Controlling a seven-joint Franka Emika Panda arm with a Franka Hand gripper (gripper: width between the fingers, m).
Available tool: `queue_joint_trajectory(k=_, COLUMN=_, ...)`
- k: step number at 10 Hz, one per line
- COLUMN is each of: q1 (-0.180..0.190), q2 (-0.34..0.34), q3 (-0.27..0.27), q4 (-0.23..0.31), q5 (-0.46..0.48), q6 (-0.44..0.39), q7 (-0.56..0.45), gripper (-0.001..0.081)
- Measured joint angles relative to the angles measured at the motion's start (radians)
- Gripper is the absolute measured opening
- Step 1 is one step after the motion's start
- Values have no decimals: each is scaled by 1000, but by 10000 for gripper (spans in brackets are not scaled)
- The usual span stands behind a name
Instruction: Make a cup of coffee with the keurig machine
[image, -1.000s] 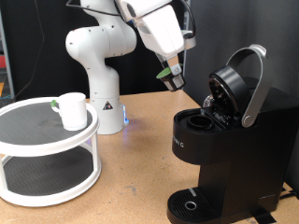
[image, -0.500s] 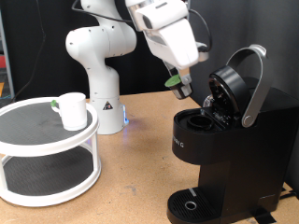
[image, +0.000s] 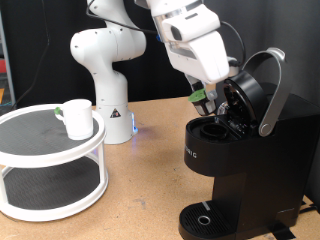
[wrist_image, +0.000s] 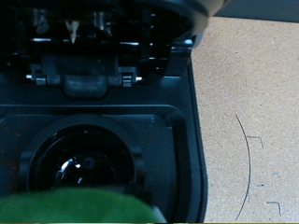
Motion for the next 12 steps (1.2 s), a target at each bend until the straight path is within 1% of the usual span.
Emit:
queue_joint_trajectory(k=4, q1=1, q2=22, q3=49, q4=-54, q5=-47, q6=92, q7=13, gripper=486)
queue_joint_trajectory(k=6, q1=1, q2=26, q3=70, q4=-85, q5=-50, q6=138, q7=17, gripper=486)
queue_joint_trajectory(k=8, q1=1, q2=27, q3=85, q4=-105, q5=-47, q6=172, q7=18, gripper=486)
queue_joint_trajectory(k=12, q1=1, q2=28, q3=89, q4=-118, q5=-48, q6=178, q7=36, gripper=486)
